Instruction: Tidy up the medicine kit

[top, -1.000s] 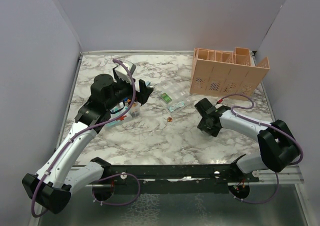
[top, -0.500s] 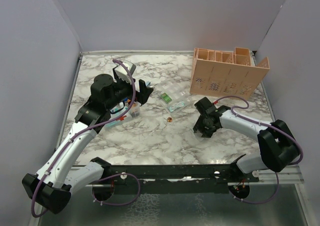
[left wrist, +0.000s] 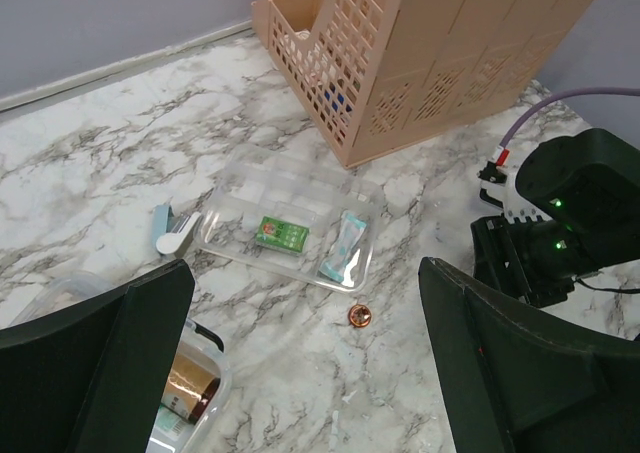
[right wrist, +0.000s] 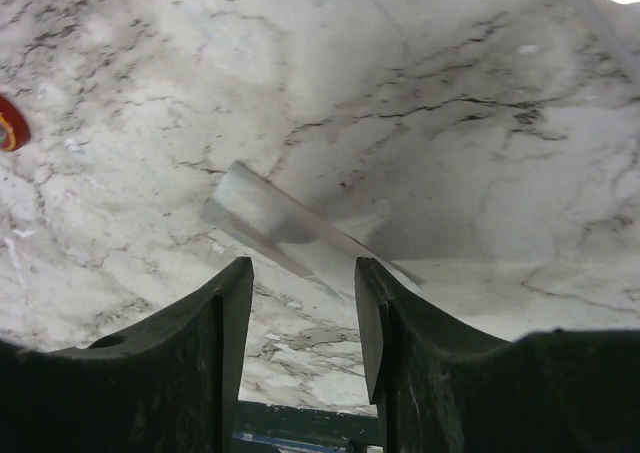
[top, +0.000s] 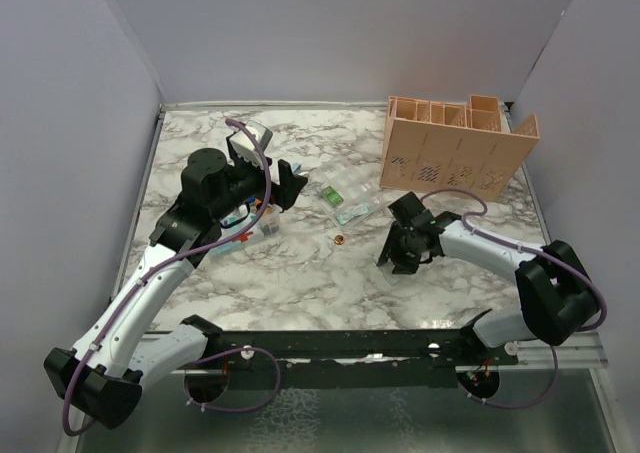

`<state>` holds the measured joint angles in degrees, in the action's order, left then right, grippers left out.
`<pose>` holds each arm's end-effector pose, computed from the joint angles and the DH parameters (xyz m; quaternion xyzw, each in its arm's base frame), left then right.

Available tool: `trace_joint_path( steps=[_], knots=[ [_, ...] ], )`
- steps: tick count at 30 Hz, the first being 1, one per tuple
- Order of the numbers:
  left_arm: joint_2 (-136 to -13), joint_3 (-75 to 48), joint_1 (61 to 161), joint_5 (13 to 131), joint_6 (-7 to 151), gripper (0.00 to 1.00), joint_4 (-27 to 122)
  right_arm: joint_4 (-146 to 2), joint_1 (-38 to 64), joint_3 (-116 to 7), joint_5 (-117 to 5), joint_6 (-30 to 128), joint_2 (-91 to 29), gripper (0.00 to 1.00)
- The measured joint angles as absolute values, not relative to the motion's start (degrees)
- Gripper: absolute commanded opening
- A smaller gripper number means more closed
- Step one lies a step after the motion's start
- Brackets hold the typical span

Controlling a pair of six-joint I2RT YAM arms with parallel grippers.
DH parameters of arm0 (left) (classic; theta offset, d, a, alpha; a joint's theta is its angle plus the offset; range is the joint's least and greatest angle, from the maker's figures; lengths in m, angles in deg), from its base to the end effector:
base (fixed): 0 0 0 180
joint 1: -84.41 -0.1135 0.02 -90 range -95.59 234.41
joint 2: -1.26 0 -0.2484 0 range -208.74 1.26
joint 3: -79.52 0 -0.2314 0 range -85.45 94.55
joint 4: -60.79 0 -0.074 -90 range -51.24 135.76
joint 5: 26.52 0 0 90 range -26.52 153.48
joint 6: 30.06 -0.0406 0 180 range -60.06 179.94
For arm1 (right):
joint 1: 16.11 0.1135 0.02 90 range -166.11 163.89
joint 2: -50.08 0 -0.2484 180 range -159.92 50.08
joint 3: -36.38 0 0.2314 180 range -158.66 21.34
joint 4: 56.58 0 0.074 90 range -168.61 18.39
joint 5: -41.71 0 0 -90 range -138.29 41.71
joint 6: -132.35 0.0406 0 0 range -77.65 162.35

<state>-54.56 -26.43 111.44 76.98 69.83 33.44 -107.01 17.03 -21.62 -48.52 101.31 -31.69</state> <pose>0.1848 -0.1049 0.3734 0.1880 0.7360 -0.2888 0.5827 0.1903 0.1245 0.1558 0.2210 0.9655 0.1003 0.0940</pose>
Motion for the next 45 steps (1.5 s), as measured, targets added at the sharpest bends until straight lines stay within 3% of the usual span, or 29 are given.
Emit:
trace_joint_path(
  steps=[18,27,39,45],
  knots=[
    [-54.6,-26.4,111.4,77.5,70.1,0.99,33.7,-97.4,17.2,-20.7,-50.0,82.6,-29.4,0.44],
    [-54.6,-26.4,111.4,77.5,70.1,0.99,33.7,-95.1,18.9,-19.3,-48.0,78.5,-30.6,0.36],
    [-54.7,-26.4,111.4,77.5,70.1,0.99,33.8,-94.1,19.3,-19.8,-46.9,79.0,-33.8,0.02],
    [-54.8,-26.4,111.4,77.5,70.1,0.99,33.8,-94.1,19.6,-19.9,-45.7,82.0,-33.9,0.01]
  ],
)
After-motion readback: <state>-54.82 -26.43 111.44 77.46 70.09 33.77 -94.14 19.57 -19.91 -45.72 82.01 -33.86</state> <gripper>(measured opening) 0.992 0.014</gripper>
